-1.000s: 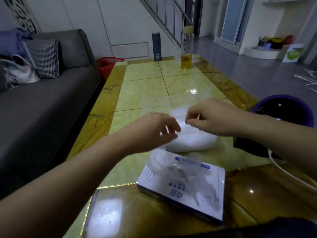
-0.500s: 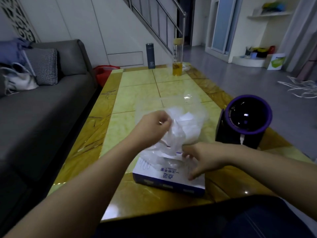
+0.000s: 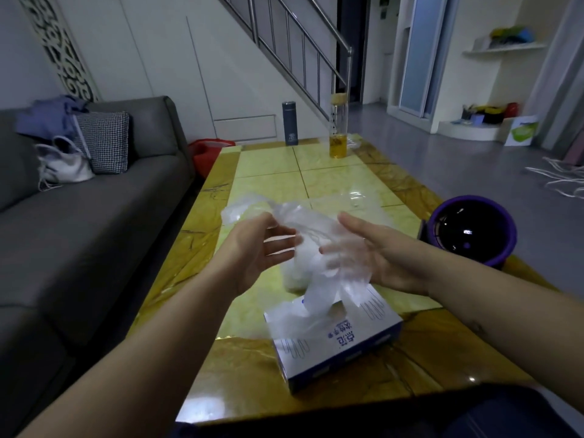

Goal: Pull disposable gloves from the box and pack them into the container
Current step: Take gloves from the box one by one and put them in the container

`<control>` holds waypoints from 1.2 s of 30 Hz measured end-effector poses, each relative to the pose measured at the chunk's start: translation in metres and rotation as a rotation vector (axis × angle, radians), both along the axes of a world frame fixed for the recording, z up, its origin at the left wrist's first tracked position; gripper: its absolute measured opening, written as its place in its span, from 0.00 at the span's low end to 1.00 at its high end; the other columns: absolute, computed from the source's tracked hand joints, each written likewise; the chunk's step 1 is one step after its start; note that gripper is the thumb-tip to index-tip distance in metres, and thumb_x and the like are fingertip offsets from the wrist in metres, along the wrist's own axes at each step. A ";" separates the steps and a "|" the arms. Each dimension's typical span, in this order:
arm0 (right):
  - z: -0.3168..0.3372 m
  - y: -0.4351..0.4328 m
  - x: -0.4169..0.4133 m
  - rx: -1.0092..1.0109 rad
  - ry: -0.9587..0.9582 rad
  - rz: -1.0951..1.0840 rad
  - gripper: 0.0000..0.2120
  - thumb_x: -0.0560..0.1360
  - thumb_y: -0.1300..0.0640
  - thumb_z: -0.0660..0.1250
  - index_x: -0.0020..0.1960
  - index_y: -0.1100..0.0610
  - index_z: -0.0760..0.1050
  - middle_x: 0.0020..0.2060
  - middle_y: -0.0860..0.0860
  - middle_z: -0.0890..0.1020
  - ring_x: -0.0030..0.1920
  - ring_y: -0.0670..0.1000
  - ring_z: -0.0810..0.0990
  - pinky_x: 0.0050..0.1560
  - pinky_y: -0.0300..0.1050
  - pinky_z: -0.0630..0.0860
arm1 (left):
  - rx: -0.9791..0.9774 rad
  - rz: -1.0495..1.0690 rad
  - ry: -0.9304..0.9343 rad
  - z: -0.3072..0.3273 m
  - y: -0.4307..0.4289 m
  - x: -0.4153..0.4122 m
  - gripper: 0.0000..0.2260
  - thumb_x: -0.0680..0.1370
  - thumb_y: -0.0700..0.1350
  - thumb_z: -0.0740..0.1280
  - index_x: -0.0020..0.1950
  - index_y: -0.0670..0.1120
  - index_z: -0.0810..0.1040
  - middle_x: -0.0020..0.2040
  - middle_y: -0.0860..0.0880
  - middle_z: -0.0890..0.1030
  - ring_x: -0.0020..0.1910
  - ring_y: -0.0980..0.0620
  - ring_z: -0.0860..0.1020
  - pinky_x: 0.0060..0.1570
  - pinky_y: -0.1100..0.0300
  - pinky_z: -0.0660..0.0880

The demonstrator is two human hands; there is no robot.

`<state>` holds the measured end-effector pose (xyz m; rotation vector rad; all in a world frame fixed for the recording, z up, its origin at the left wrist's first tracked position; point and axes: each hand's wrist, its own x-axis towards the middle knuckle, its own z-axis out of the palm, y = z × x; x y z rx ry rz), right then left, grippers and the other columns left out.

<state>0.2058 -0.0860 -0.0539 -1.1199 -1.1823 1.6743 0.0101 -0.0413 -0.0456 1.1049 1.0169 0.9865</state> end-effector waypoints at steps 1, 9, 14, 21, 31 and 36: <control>0.000 0.001 -0.001 -0.026 0.025 -0.049 0.26 0.64 0.44 0.72 0.56 0.60 0.78 0.47 0.56 0.83 0.46 0.53 0.82 0.51 0.49 0.79 | 0.018 0.000 0.004 -0.001 0.000 -0.002 0.13 0.81 0.41 0.55 0.57 0.39 0.76 0.50 0.42 0.80 0.44 0.48 0.82 0.48 0.54 0.80; 0.005 0.006 -0.003 0.178 -0.022 -0.213 0.05 0.74 0.64 0.66 0.40 0.58 0.73 0.28 0.50 0.79 0.30 0.47 0.78 0.38 0.41 0.79 | 0.038 -0.106 -0.042 -0.003 0.001 -0.045 0.08 0.80 0.42 0.57 0.47 0.43 0.76 0.46 0.46 0.84 0.50 0.47 0.82 0.61 0.49 0.72; 0.020 0.008 -0.001 0.427 -0.242 -0.164 0.05 0.76 0.65 0.65 0.42 0.59 0.72 0.41 0.57 0.83 0.22 0.45 0.71 0.27 0.36 0.72 | -0.031 -0.074 0.145 0.009 0.008 -0.068 0.17 0.82 0.54 0.52 0.51 0.45 0.74 0.44 0.47 0.84 0.43 0.50 0.81 0.53 0.51 0.71; 0.027 0.011 -0.016 0.511 -0.424 -0.348 0.08 0.76 0.62 0.66 0.41 0.60 0.69 0.31 0.49 0.79 0.29 0.55 0.81 0.46 0.54 0.78 | 0.812 0.359 0.503 0.035 -0.012 -0.034 0.07 0.80 0.47 0.61 0.54 0.47 0.76 0.45 0.56 0.77 0.42 0.64 0.75 0.41 0.71 0.72; 0.034 0.006 -0.042 0.238 -0.065 -0.237 0.14 0.75 0.60 0.67 0.57 0.67 0.76 0.44 0.57 0.82 0.44 0.52 0.82 0.41 0.44 0.80 | 0.685 -0.249 0.604 0.022 -0.037 0.014 0.14 0.74 0.52 0.70 0.56 0.62 0.71 0.54 0.61 0.77 0.52 0.67 0.76 0.48 0.72 0.73; 0.039 0.006 -0.037 0.226 0.172 -0.152 0.05 0.74 0.65 0.64 0.48 0.64 0.77 0.44 0.58 0.80 0.47 0.51 0.82 0.50 0.50 0.80 | 0.779 -0.069 0.771 0.013 -0.025 0.011 0.26 0.76 0.41 0.65 0.73 0.54 0.65 0.68 0.54 0.71 0.63 0.56 0.71 0.62 0.56 0.71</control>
